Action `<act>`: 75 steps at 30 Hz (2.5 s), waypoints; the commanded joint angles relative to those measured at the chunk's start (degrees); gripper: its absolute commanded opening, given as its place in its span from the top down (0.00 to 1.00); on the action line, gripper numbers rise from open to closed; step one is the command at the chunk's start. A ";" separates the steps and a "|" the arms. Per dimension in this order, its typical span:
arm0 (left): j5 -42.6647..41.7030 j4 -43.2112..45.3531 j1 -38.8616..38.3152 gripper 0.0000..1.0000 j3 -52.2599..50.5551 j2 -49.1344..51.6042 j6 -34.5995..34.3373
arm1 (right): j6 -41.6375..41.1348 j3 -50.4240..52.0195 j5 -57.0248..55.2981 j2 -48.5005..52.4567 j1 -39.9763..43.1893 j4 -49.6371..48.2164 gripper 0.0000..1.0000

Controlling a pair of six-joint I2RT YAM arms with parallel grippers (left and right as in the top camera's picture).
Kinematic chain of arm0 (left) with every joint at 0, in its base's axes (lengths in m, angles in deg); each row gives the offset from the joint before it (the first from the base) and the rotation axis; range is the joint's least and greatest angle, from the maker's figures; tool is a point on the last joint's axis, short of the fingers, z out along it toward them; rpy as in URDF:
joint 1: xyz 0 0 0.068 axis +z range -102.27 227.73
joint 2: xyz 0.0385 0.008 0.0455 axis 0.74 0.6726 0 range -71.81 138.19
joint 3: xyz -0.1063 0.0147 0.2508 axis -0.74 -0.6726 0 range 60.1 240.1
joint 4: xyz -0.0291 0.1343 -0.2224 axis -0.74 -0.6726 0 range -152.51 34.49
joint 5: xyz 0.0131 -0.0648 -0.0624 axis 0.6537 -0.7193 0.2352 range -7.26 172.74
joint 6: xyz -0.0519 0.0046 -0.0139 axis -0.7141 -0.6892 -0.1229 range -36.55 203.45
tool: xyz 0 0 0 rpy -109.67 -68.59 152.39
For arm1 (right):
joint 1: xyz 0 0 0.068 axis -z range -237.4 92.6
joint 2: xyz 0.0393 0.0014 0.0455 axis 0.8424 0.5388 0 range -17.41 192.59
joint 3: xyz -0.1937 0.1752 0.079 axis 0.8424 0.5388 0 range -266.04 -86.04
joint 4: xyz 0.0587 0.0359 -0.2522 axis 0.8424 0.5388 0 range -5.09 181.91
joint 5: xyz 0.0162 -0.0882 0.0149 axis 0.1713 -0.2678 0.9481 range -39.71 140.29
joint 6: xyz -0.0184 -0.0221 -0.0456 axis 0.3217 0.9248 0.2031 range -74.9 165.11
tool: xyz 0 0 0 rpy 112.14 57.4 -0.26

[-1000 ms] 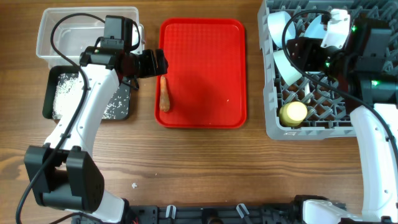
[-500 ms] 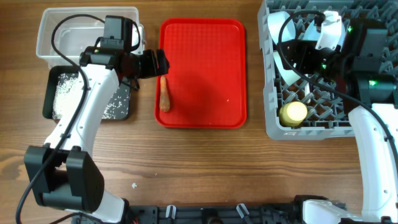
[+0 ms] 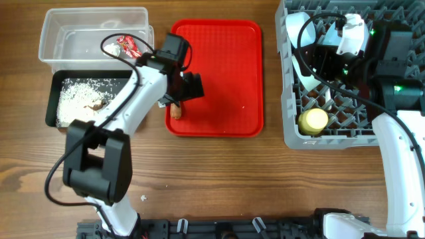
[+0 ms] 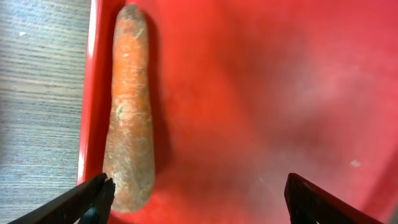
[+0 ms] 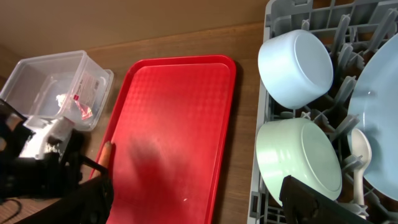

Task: Sort waste into correct bins and load items into the dishwasher rack
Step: 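Reach the left gripper to the carrot on the red tray and grasp it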

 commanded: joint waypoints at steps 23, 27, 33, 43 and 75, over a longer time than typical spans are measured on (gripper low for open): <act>5.64 3.74 -0.13 0.26 -0.31 8.98 2.58 | 0.02 -0.74 -2.14 0.31 -0.09 1.33 0.12; 5.62 2.16 0.76 0.24 0.59 7.72 2.82 | 0.04 -0.74 -2.16 0.31 -0.09 1.27 0.12; 5.33 1.44 -0.17 0.23 1.60 3.54 5.81 | 0.02 -0.74 -2.14 0.31 -0.09 1.14 0.11; 6.29 2.95 -5.11 0.20 1.57 3.32 7.23 | -0.02 -0.74 -2.12 0.31 -0.09 1.16 0.12; 12.66 5.09 -5.05 0.21 1.09 9.38 2.29 | 0.07 -0.74 -2.14 0.31 -0.09 2.99 0.12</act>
